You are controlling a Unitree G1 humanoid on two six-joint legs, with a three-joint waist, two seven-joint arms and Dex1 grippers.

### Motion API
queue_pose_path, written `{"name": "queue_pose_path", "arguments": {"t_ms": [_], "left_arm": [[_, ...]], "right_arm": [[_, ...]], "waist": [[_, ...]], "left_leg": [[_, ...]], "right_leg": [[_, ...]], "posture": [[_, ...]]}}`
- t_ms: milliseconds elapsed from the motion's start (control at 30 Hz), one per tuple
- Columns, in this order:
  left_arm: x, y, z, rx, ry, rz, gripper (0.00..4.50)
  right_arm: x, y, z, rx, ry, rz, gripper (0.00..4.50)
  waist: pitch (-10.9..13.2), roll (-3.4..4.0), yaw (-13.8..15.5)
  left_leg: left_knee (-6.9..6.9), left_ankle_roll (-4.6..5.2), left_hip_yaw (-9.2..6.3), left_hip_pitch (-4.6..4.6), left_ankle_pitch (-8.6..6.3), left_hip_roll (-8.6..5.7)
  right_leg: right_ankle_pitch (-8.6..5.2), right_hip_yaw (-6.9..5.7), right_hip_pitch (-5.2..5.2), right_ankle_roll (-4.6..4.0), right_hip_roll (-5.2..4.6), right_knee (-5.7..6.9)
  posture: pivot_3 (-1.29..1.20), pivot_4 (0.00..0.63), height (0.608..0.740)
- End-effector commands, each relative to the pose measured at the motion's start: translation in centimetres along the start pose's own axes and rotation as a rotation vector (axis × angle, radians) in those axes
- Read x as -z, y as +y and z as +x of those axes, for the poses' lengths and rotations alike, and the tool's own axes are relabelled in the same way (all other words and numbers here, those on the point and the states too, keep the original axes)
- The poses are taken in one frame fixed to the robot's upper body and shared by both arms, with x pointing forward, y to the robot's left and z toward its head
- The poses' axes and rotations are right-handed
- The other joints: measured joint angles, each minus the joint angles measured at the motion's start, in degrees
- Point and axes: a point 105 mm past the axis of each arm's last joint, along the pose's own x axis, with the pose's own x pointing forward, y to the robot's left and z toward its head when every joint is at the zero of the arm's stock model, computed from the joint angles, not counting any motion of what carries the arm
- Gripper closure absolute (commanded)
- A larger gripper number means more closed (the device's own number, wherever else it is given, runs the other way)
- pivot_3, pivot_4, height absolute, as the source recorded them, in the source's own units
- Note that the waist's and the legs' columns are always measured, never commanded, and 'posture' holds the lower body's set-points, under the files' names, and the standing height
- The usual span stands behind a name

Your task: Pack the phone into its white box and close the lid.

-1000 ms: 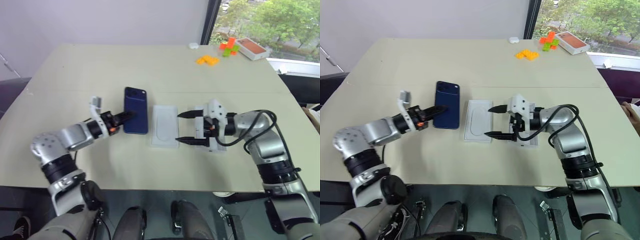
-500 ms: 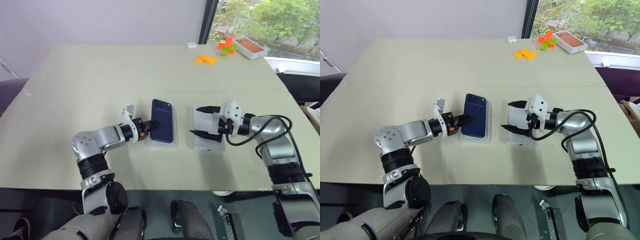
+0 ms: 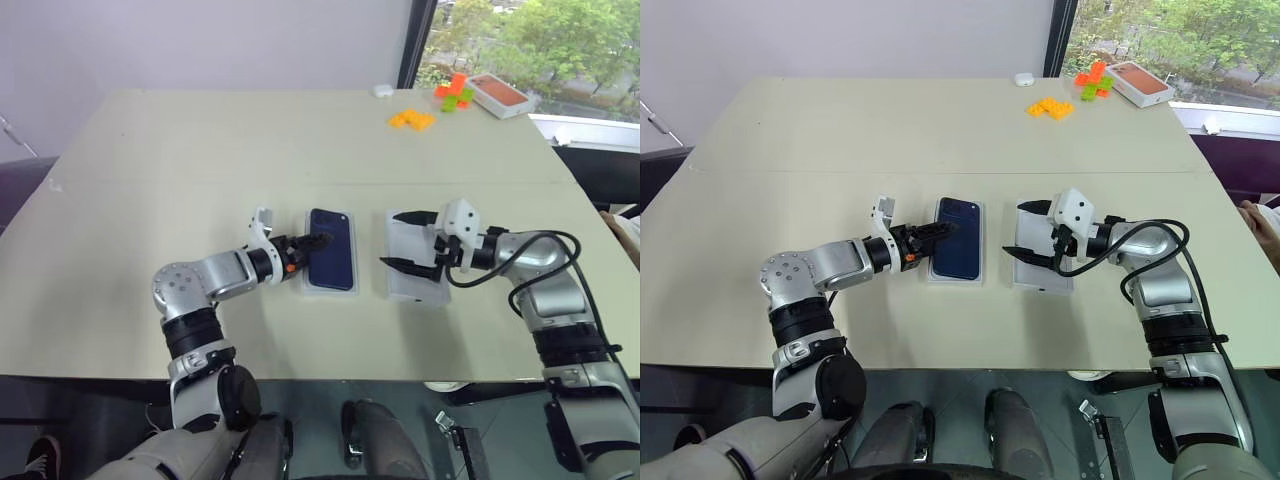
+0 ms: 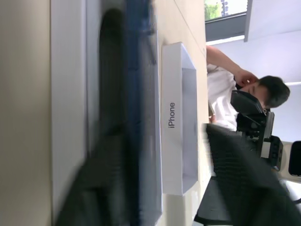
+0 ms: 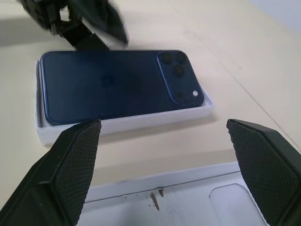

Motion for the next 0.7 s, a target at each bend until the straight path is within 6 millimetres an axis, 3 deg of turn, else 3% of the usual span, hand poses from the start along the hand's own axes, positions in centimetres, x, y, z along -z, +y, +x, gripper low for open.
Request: {"name": "queue_pose_path", "arguments": {"t_ms": [33,467,567,700], "left_arm": [[-0.8,-0.8,-0.7,-0.015,-0.002,0.085,0.30],[-2.2,-2.2,-3.6,-0.081,0.034,0.348,0.30],[-3.4,-3.0,-4.4,-0.068,-0.041,0.435,0.30],[-6.4,-1.7,-6.3,-0.191,-0.201,0.717,0.30]], "right_arm": [[-1.5,-1.0,0.2,0.035,-0.045,-0.033,0.00],[-1.7,-1.1,1.1,0.029,-0.060,-0.028,0.00],[-1.9,-1.1,1.3,0.032,-0.068,-0.003,0.00],[-2.6,-1.2,1.9,0.038,-0.095,0.044,0.00]], "waist": [[0.0,0.00,-0.2],[0.0,0.01,-0.1],[0.0,0.02,-0.1],[0.0,0.10,-0.5]], "left_leg": [[0.00,-0.01,0.01,0.02,0.01,0.00],[0.00,-0.10,-0.03,0.01,0.07,0.01],[0.00,-0.10,-0.03,0.00,0.06,0.02],[-0.03,-0.15,0.01,0.07,0.09,0.05]], "right_leg": [[0.01,0.00,0.02,-0.01,0.00,0.00],[0.04,0.01,-0.01,-0.05,0.02,0.03],[0.04,0.01,-0.01,-0.05,0.03,0.03],[0.05,0.03,-0.02,-0.08,0.06,0.05]], "posture": [[0.00,0.150,0.740],[0.00,0.150,0.740],[0.00,0.150,0.740],[0.00,0.150,0.740]]}}
